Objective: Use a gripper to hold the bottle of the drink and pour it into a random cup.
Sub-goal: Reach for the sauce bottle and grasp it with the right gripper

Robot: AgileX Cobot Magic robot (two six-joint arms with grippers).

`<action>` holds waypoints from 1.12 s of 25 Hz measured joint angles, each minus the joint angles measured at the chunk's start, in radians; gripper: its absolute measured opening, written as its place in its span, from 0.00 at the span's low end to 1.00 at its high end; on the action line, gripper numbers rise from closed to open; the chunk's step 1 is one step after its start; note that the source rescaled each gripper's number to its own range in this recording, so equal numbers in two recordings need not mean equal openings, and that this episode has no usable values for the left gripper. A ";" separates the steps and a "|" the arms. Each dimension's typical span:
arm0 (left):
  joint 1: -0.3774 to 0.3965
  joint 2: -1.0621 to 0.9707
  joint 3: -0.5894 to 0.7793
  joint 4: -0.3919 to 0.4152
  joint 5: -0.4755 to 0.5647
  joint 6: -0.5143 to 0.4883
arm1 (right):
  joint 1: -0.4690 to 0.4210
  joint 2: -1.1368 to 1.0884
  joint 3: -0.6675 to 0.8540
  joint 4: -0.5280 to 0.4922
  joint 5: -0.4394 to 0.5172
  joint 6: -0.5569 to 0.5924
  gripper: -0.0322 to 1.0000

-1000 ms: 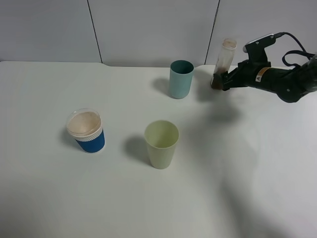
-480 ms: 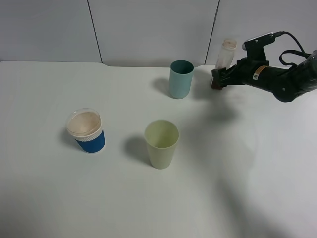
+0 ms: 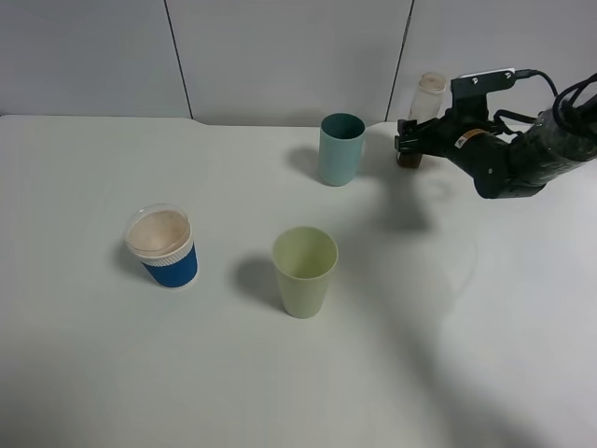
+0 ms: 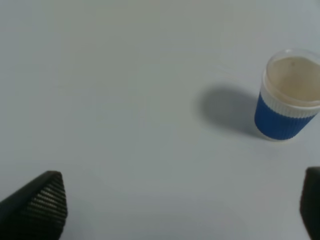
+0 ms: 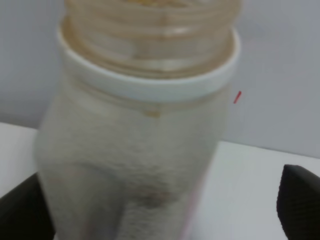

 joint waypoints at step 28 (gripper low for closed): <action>0.000 0.000 0.000 0.005 0.000 0.000 | -0.001 0.085 -0.001 0.042 -0.057 -0.005 0.98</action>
